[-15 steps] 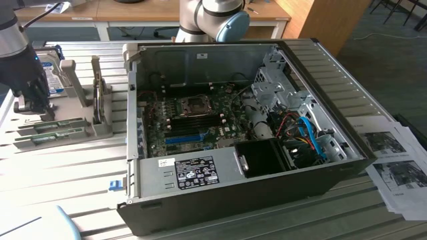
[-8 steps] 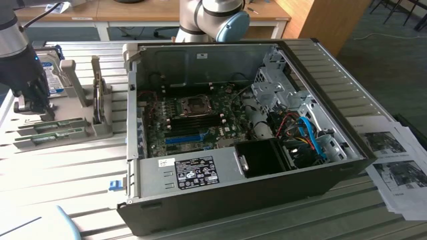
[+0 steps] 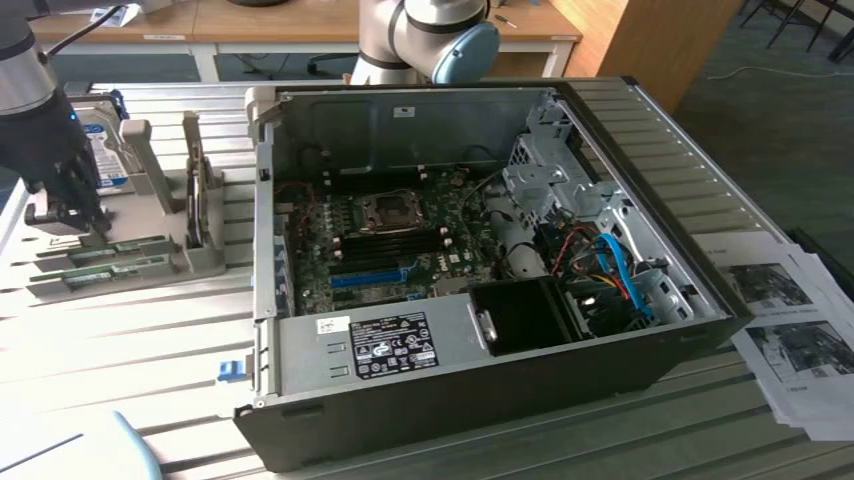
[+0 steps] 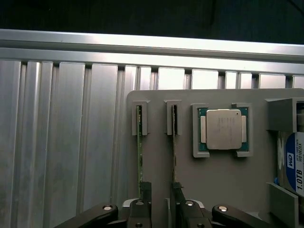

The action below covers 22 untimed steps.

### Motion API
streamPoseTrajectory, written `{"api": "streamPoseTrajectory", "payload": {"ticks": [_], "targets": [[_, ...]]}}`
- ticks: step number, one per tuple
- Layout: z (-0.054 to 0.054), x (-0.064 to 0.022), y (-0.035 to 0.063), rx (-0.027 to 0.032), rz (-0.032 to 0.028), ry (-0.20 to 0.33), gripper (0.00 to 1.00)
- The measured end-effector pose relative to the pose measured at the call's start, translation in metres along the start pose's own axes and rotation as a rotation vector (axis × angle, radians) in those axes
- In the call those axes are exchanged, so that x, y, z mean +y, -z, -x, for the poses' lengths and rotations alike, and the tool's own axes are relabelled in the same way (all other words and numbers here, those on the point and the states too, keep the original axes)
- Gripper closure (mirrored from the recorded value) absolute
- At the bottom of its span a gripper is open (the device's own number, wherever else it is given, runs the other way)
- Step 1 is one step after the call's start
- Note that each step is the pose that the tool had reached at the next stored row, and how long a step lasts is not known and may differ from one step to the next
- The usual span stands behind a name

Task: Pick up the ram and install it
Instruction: 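Pick up the ram and move it above insertion slot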

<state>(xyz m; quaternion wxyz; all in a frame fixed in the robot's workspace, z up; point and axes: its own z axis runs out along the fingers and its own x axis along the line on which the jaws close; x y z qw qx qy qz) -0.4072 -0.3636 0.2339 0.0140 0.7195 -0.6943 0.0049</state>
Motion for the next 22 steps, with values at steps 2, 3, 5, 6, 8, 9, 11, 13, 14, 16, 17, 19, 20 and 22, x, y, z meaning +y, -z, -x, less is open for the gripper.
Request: {"api": "streamPoseTrajectory", "payload": {"ticks": [2, 3, 5, 6, 8, 9, 11, 13, 14, 16, 17, 19, 20, 22], "targets": [[0.0000, 0.0000, 0.0000, 0.0000, 0.0000, 0.000, 0.71], [0.0000, 0.0000, 0.0000, 0.0000, 0.0000, 0.000, 0.71], [0.0000, 0.0000, 0.0000, 0.0000, 0.0000, 0.000, 0.71], [0.0000, 0.0000, -0.0001, 0.0000, 0.0001, 0.000, 0.71], [0.0000, -0.0001, -0.0013, -0.0001, -0.0003, 0.000, 0.71], [0.0000, 0.0000, -0.0020, 0.0000, -0.0001, 0.000, 0.71], [0.0000, 0.0000, -0.0029, 0.0000, 0.0000, 0.000, 0.71], [0.0000, 0.0000, -0.0029, 0.0000, 0.0001, 0.000, 0.71], [-0.0001, 0.0000, -0.0029, 0.0001, 0.0001, 0.000, 0.71], [-0.0002, -0.0001, -0.0030, 0.0000, 0.0000, 0.000, 0.71], [-0.0006, -0.0001, -0.0030, 0.0000, -0.0001, 0.000, 0.71], [-0.0016, 0.0000, -0.0031, 0.0000, -0.0001, 0.000, 0.71], [-0.0022, 0.0000, -0.0030, 0.0000, 0.0000, 0.000, 0.71], [-0.0034, 0.0001, -0.0031, 0.0000, -0.0001, 0.000, 0.71]]}}
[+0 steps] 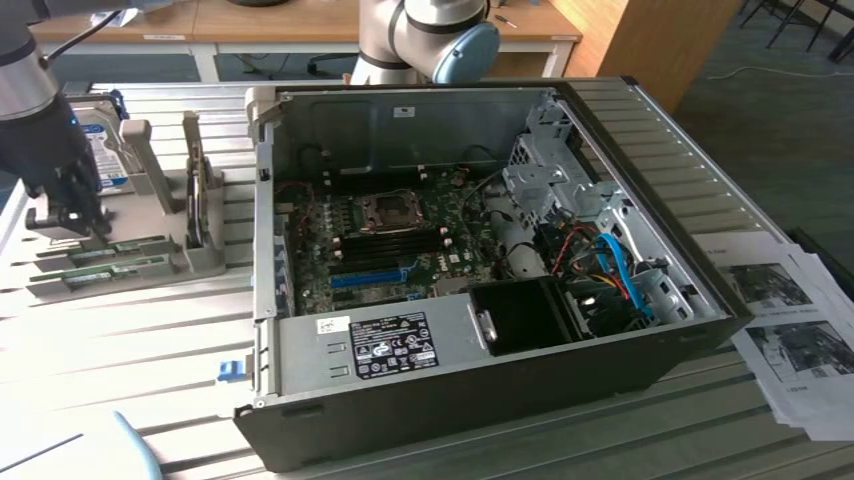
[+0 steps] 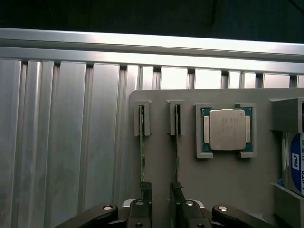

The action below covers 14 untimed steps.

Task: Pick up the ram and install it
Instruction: 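Pick up the ram and move it above insertion slot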

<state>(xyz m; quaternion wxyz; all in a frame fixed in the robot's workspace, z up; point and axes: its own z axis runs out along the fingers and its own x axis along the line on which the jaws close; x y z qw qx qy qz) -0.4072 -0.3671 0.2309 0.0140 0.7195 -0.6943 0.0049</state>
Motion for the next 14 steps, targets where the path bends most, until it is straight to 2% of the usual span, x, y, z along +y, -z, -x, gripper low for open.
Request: {"api": "streamPoseTrajectory", "payload": {"ticks": [14], "targets": [[-0.0096, 0.0004, -0.0003, 0.0000, 0.0000, 0.000, 0.71]]}}
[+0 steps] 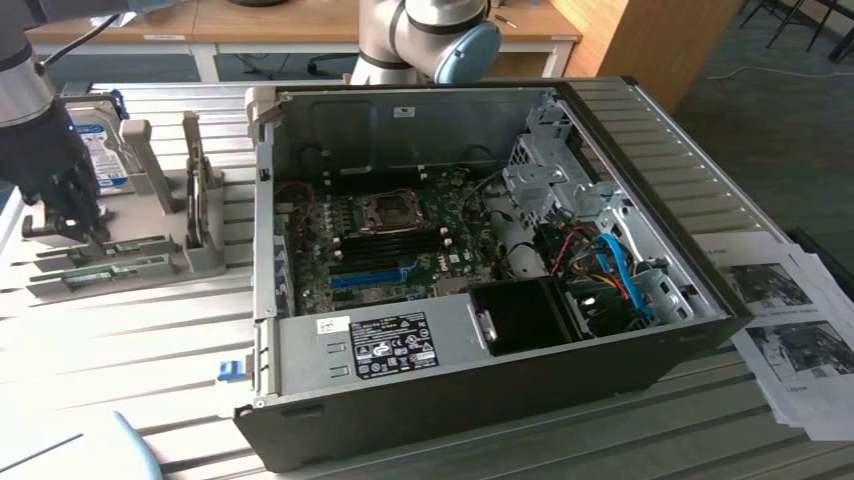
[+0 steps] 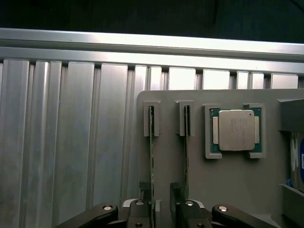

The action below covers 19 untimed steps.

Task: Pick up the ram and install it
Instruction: 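Pick up the ram and move it above insertion slot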

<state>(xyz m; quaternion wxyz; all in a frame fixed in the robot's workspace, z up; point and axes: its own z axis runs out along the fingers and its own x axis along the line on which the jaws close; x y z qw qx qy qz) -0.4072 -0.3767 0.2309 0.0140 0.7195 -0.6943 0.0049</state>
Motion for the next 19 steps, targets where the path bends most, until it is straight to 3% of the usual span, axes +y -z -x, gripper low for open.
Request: {"api": "streamPoseTrajectory", "payload": {"ticks": [19], "targets": [[-0.0086, 0.0003, -0.0002, 0.0000, 0.0001, 0.000, 0.71]]}}
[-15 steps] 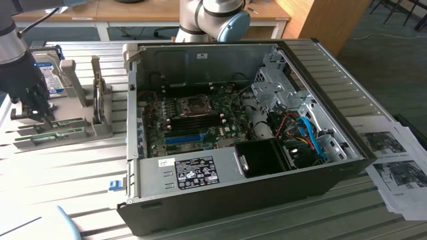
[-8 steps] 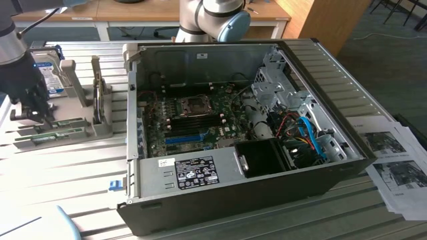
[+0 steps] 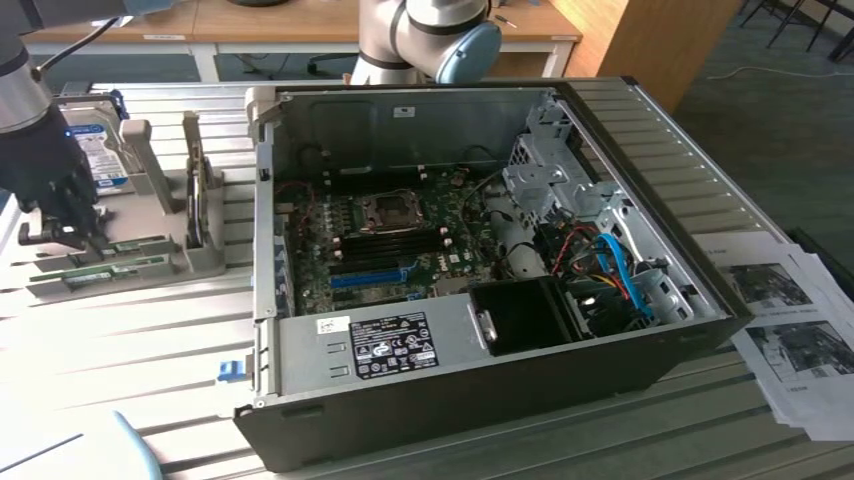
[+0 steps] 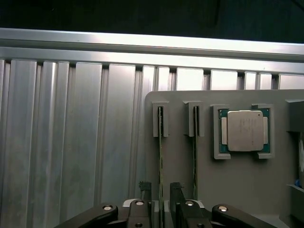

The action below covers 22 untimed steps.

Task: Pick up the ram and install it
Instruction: 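Pick up the ram and move it above insertion slot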

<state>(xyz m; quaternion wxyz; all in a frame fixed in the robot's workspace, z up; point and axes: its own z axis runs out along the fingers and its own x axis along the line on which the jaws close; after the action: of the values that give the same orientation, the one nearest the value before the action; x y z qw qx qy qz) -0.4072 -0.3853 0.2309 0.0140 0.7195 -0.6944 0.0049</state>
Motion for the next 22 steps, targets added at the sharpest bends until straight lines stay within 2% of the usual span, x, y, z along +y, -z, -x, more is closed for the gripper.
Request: {"api": "streamPoseTrajectory", "payload": {"ticks": [22], "targets": [[0.000, -0.0002, -0.0172, 0.0001, 0.0001, 0.000, 0.71]]}}
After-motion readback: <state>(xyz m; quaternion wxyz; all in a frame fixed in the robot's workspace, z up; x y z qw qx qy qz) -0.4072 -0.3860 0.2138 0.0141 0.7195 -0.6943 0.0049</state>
